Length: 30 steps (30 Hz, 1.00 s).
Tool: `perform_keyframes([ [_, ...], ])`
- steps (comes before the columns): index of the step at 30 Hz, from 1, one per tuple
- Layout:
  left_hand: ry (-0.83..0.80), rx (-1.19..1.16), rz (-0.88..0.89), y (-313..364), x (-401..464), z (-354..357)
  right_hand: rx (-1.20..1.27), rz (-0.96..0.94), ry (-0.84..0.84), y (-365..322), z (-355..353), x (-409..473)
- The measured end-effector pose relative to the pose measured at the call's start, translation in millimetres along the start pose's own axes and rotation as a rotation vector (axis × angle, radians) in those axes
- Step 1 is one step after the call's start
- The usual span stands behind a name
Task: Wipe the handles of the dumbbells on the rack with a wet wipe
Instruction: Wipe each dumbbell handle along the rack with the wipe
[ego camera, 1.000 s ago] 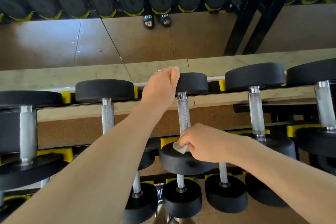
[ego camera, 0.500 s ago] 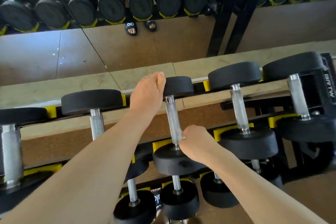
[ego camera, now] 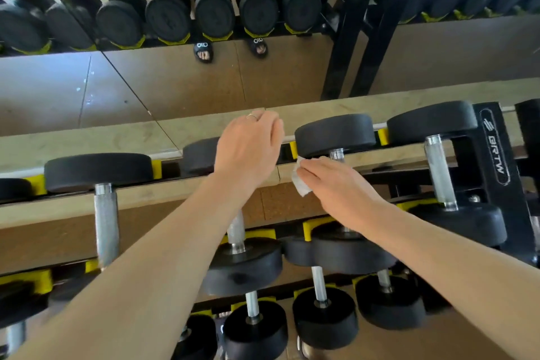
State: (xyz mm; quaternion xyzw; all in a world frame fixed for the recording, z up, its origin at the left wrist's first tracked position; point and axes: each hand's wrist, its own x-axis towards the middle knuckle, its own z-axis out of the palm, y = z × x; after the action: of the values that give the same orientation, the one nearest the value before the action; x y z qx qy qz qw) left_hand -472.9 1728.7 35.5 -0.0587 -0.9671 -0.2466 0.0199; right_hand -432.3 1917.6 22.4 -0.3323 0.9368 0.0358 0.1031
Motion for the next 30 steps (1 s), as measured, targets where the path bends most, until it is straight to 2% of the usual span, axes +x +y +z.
perform_keyframes([
  [2, -0.05, -0.054, 0.02, 28, 9, 15, -0.213, -0.09, -0.087, 23, 1, -2],
  [5, -0.106, -0.125, 0.035, 57, 22, 34, -0.36, -0.172, -0.066, 46, 4, -4],
  [9, -0.155, -0.055, 0.082, 72, 35, 60, -0.348, -0.183, -0.036, 67, 14, -13],
  [12, -0.123, -0.097, -0.026, 75, 39, 68, -0.148, -0.144, 0.054, 84, 26, -27],
  [14, -0.103, -0.179, -0.106, 79, 39, 71, 0.066, -0.053, 0.136, 89, 38, -37],
  [16, -0.066, -0.218, -0.123, 81, 37, 74, 0.393, 0.278, 0.2, 90, 46, -43],
  [17, -0.054, -0.213, -0.126, 82, 36, 76, 0.664, 0.538, 0.23, 92, 48, -43],
  [19, -0.039, -0.189, -0.127, 83, 35, 78, 1.424, 1.111, 0.178, 97, 43, -29],
  [20, -0.036, -0.175, -0.121, 83, 35, 78, 1.766, 1.255, 0.088, 100, 40, -20],
  [21, -0.04, -0.165, -0.112, 83, 34, 78, 1.99, 1.303, 0.014, 99, 35, -12],
  [22, -0.041, -0.157, -0.101, 85, 34, 78, 2.099, 1.308, -0.01, 96, 31, -6],
  [23, -0.033, -0.157, -0.098, 86, 34, 77, 2.118, 1.269, -0.025, 91, 25, -1],
  [25, -0.017, -0.166, -0.111, 88, 33, 78, 1.865, 1.148, 0.027, 82, 13, -4],
  [27, -0.026, -0.177, -0.12, 89, 33, 78, 1.495, 0.881, 0.122, 66, 0, -19],
  [30, -0.025, -0.23, -0.185, 90, 35, 74, 1.007, 0.437, 0.354, 48, -8, -32],
])
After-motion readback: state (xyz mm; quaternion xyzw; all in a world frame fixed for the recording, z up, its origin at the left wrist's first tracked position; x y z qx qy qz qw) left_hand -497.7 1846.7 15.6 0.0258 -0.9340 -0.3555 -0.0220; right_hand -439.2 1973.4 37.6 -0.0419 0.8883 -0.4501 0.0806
